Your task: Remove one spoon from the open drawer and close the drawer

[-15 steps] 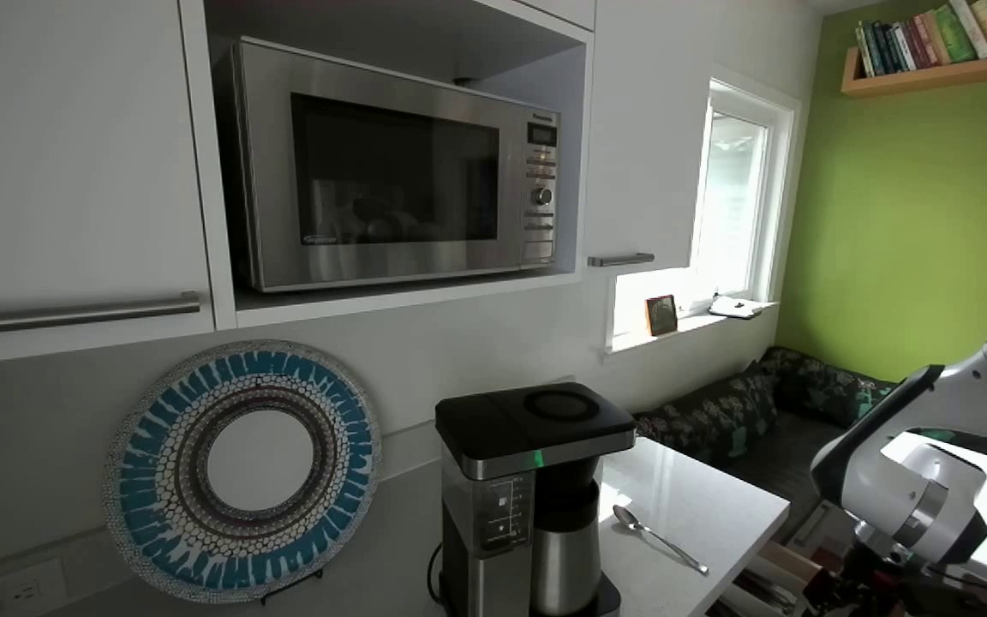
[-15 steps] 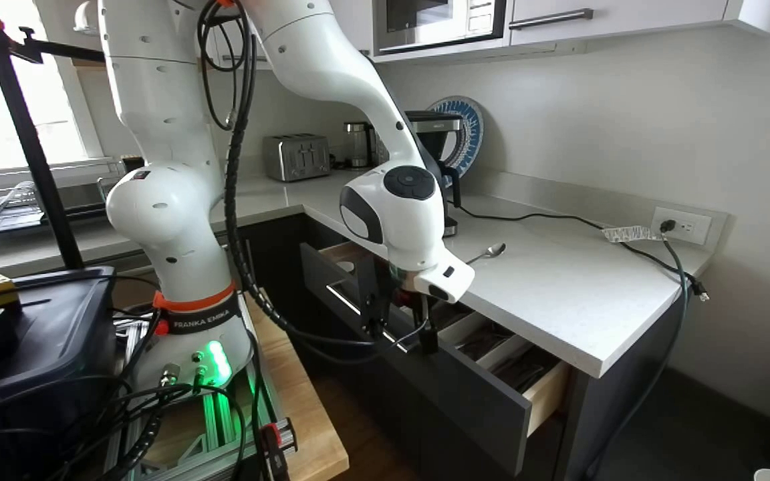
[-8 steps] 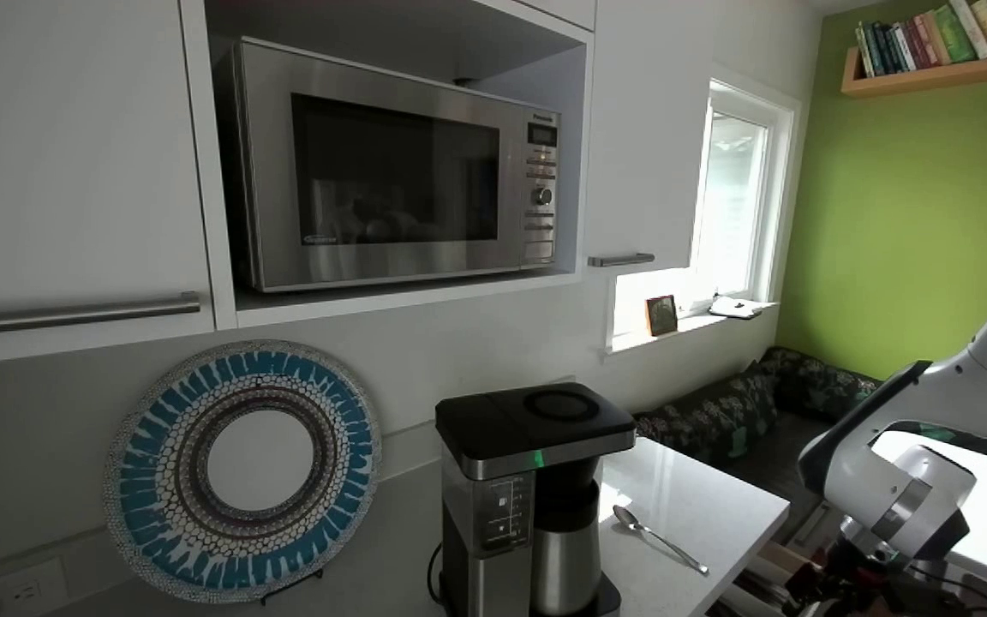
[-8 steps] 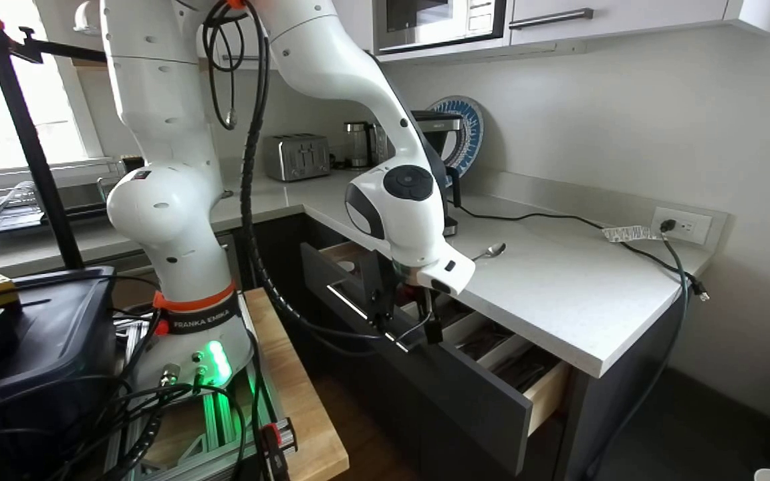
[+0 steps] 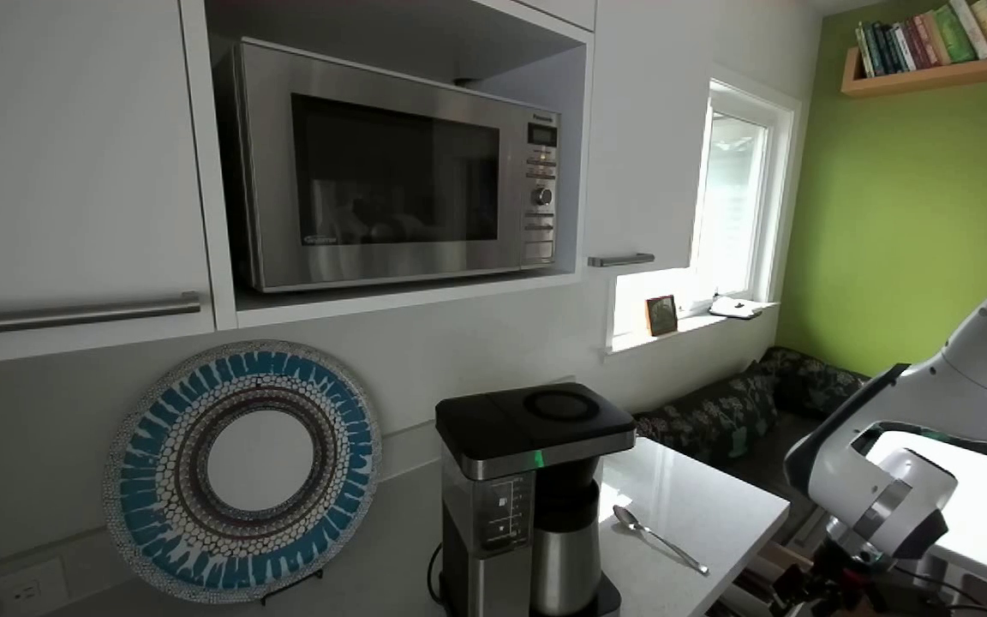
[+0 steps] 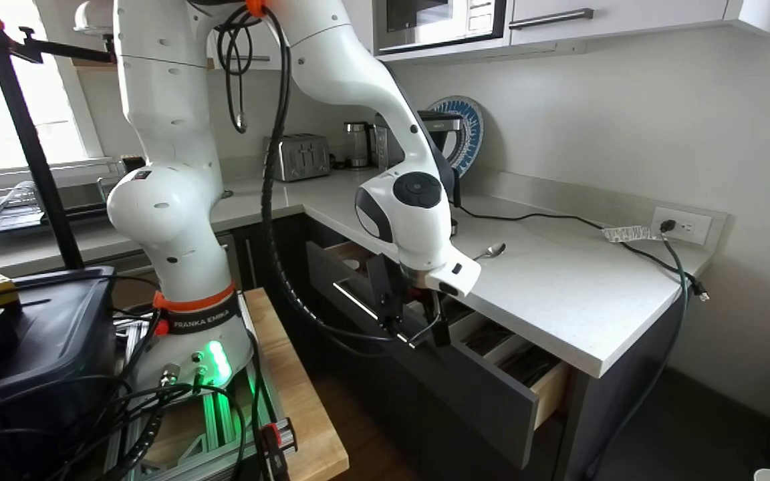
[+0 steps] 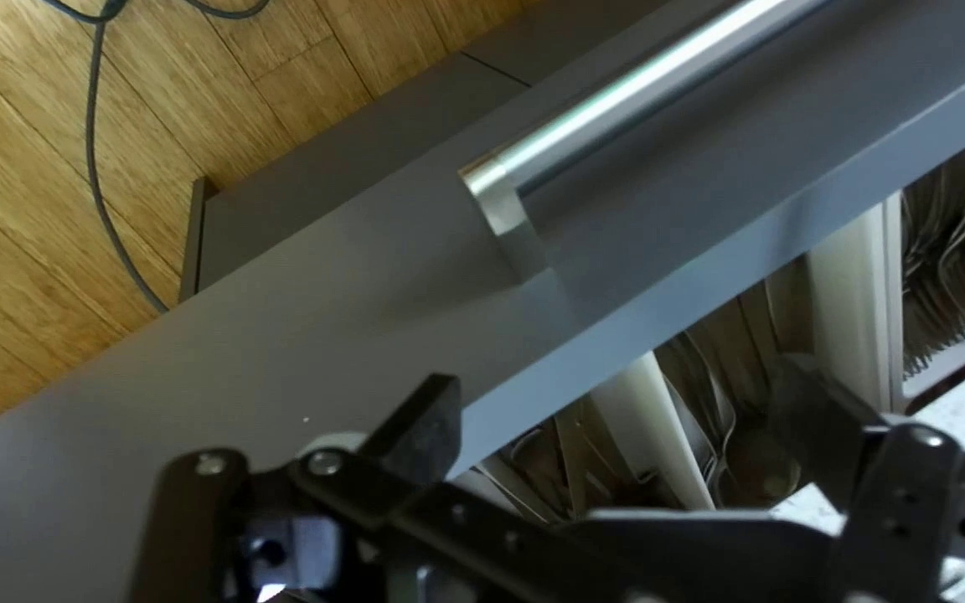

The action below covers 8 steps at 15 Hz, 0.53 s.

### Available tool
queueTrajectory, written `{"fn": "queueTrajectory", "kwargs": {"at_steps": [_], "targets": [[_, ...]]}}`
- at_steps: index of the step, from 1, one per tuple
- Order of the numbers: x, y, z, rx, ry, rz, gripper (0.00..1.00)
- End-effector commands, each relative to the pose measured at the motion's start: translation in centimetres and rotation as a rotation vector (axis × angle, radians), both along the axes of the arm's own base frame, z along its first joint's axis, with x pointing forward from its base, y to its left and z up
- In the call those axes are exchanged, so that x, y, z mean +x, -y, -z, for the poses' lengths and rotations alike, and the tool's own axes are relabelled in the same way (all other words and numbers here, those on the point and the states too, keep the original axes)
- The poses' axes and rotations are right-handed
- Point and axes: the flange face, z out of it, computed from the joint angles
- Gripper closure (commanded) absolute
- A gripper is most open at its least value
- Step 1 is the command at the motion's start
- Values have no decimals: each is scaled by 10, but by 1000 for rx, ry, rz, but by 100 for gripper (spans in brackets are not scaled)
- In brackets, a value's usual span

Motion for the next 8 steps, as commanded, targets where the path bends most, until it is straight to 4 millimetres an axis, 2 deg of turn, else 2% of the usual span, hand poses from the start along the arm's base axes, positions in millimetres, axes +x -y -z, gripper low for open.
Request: {"fn": "queueTrajectory", "kwargs": {"at_steps": [1,8], "targets": [[11,-7,4,28,67,-40,0],[22,-15,18,38,78,-83,0]]}}
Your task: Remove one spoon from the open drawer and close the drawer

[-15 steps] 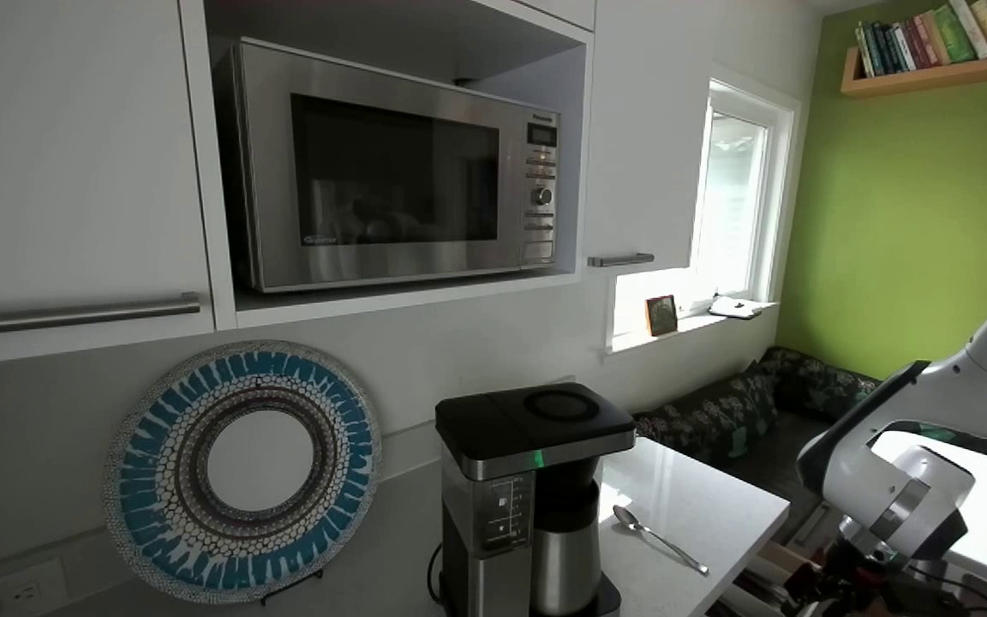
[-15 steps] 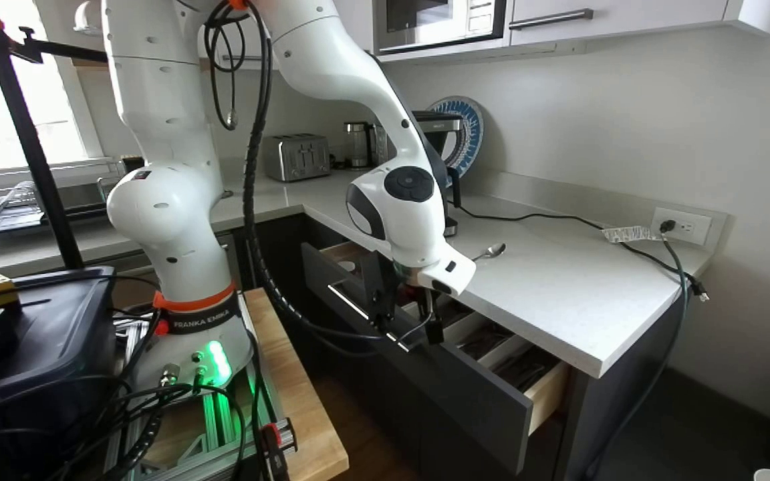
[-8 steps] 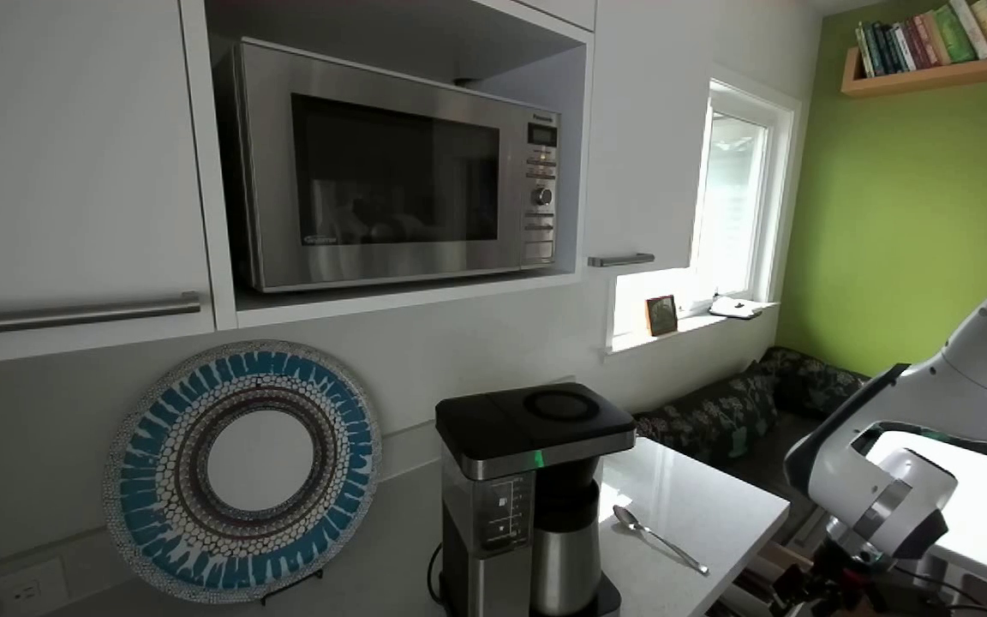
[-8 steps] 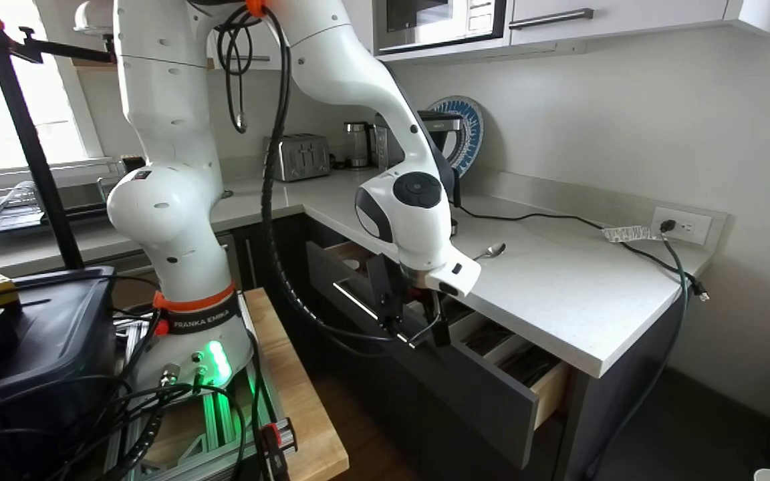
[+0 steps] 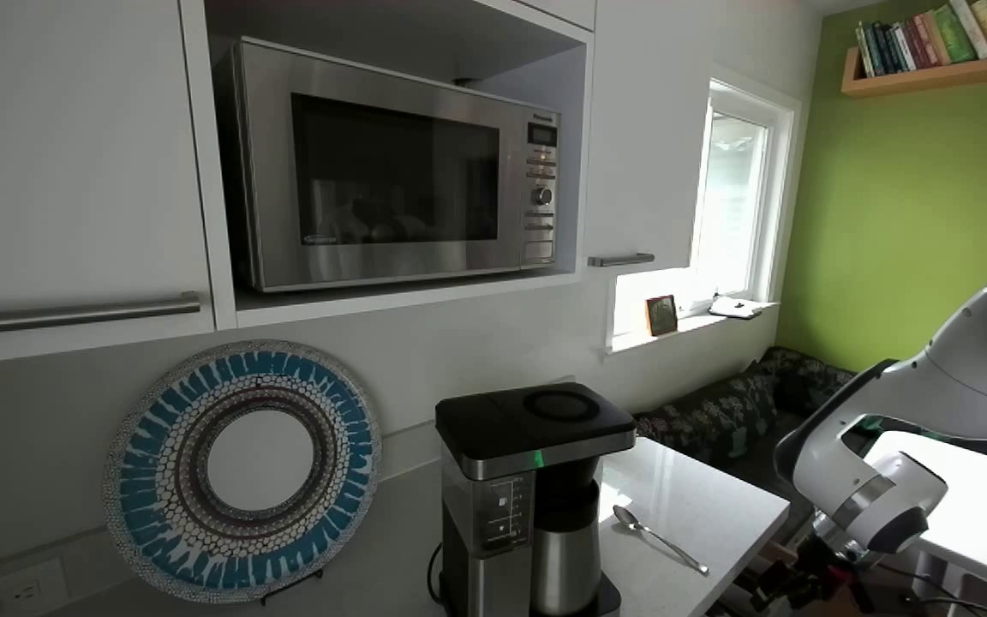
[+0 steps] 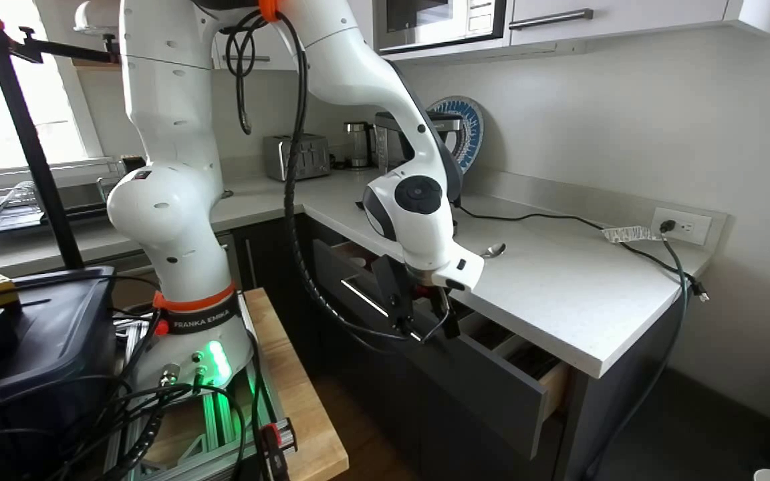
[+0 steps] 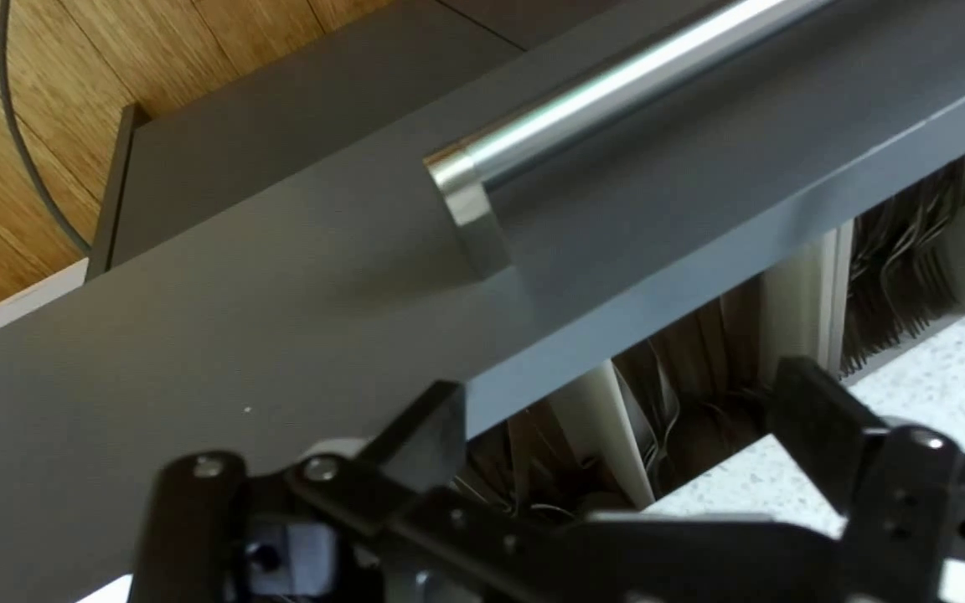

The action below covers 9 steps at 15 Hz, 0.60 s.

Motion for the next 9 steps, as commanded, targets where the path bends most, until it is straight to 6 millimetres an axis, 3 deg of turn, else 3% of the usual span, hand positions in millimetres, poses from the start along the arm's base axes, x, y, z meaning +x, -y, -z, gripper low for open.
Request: {"fn": "queueTrajectory", "kwargs": {"at_steps": [1,9], "targets": [[6,-5,16,32,-14,-20,0],[21,-7,19,13,51,-46,0]]}}
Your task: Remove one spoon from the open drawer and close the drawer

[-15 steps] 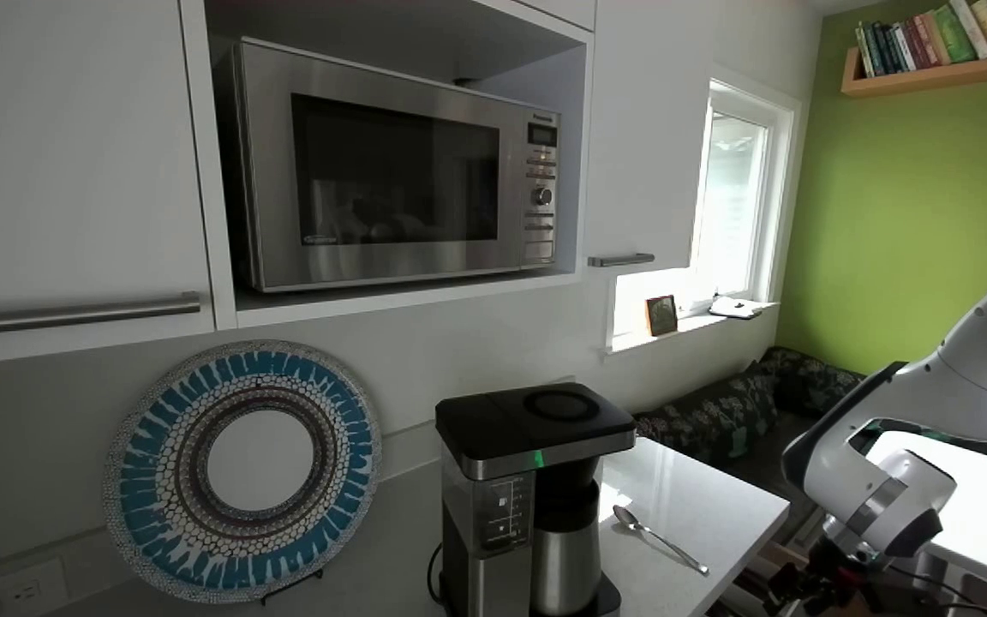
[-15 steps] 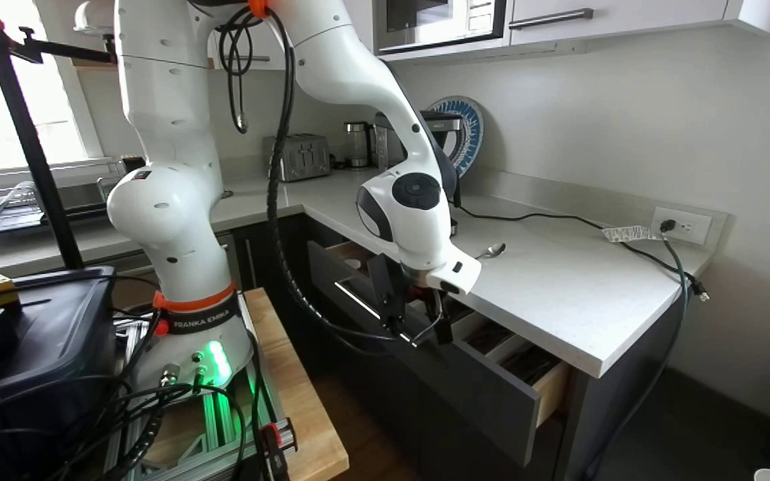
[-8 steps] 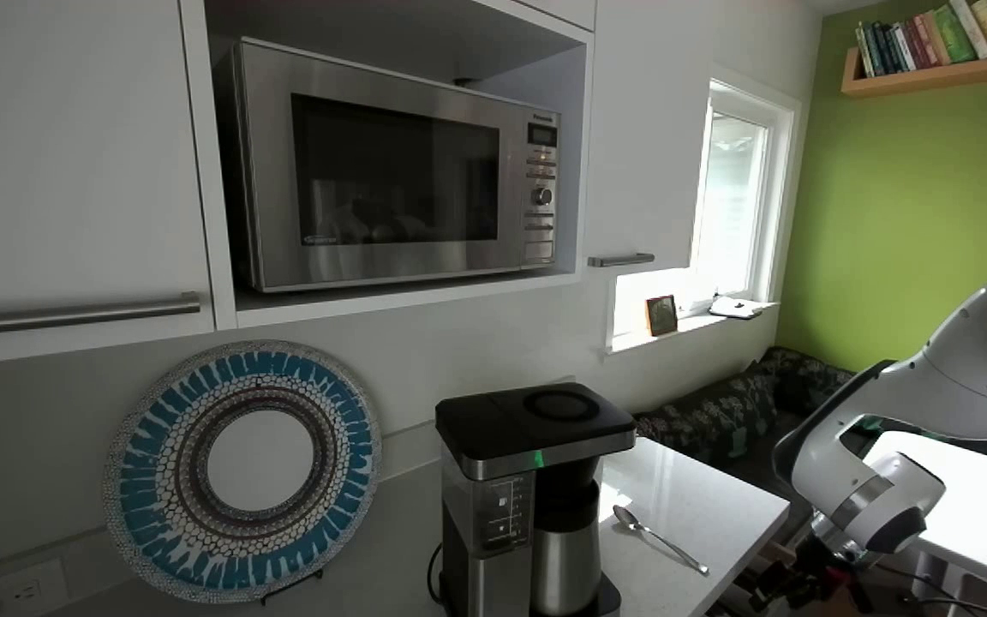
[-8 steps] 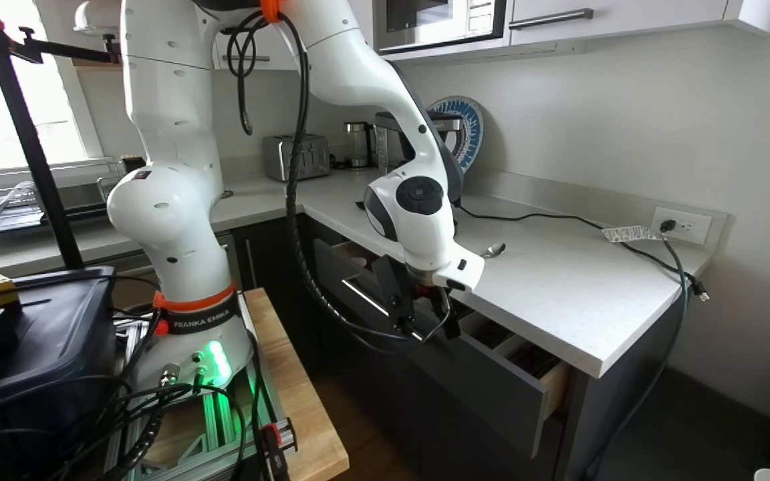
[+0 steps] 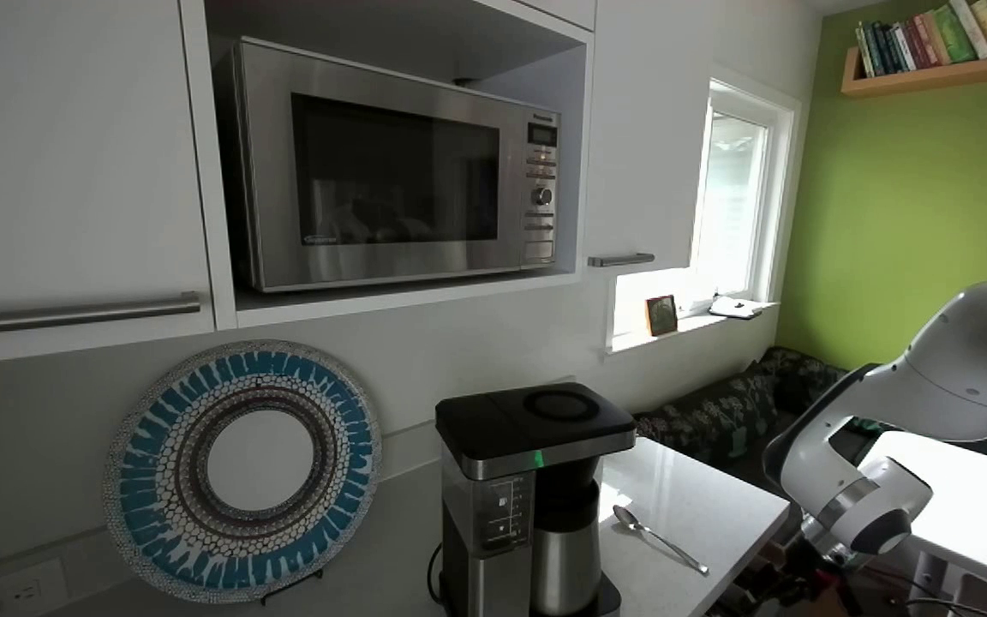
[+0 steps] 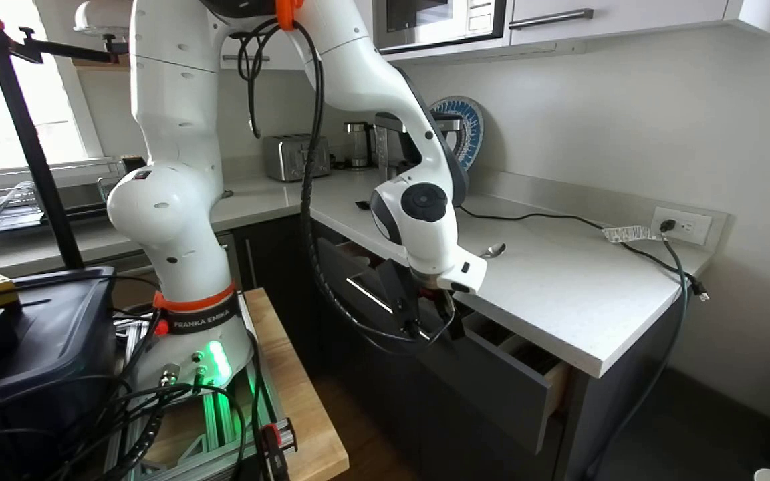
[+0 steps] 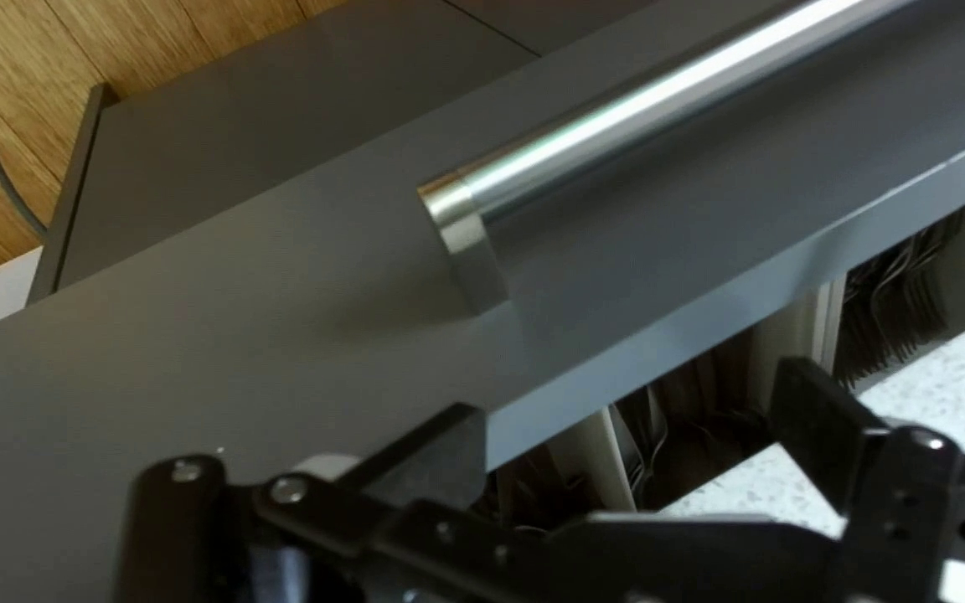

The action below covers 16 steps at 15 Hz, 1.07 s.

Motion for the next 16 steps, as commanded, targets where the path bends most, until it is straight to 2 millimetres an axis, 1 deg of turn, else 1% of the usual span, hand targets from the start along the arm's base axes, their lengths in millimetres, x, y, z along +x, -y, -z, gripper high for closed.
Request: {"fn": "queueTrajectory", "kwargs": {"at_steps": [1,9,11,13,14,16], "targets": [[9,-1,5,5,50,-11,0],[19,-4,4,-8,128,-21,0],[17,-4,5,2,119,-35,0],[12,-3,-1,8,108,-40,0],[8,-1,-8,8,112,-47,0],[2,3,-19,-44,110,-55,0]]}}
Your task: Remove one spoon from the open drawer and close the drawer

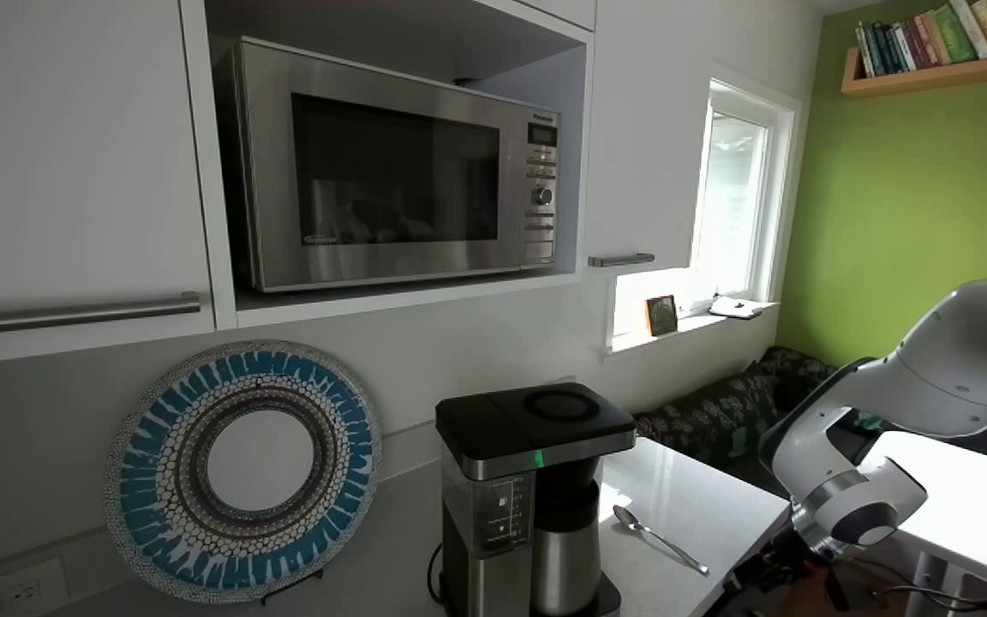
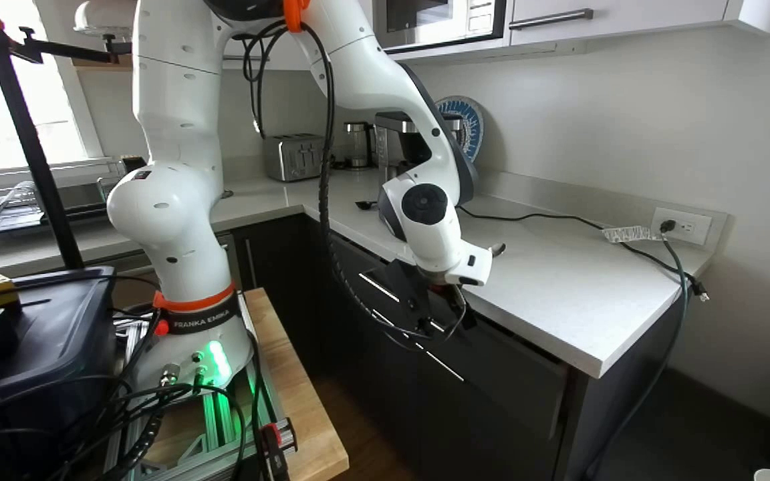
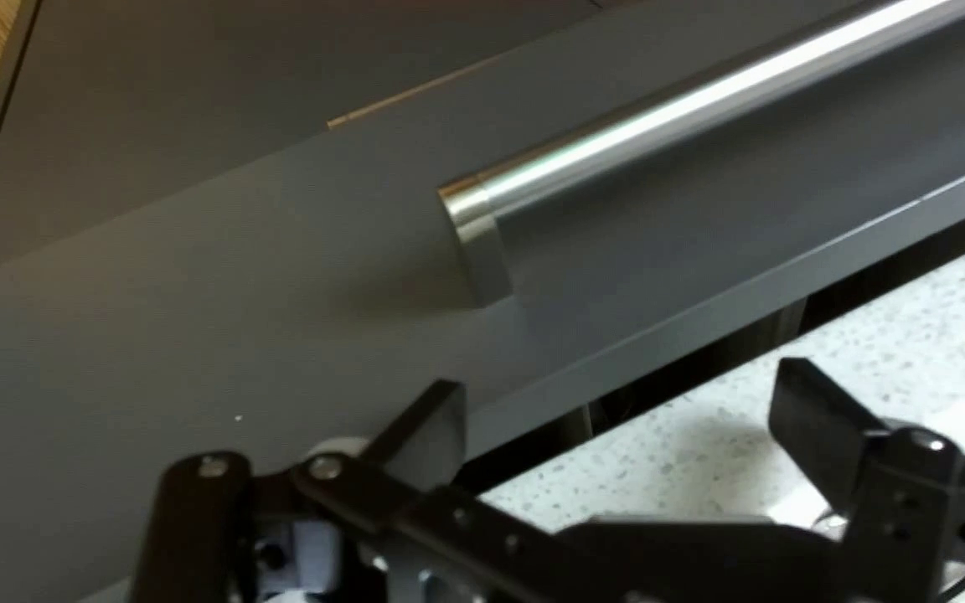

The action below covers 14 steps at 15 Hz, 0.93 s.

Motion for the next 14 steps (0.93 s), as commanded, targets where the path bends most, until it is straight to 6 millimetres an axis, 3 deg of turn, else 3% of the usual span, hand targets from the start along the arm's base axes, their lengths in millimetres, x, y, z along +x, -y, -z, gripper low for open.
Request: {"fn": "queueTrajectory", "kwargs": {"at_steps": [1,14], "targets": [[-18,8,-20,-47,3,-13,0],[-73,22,-102,-229,-152,-73,0]]}}
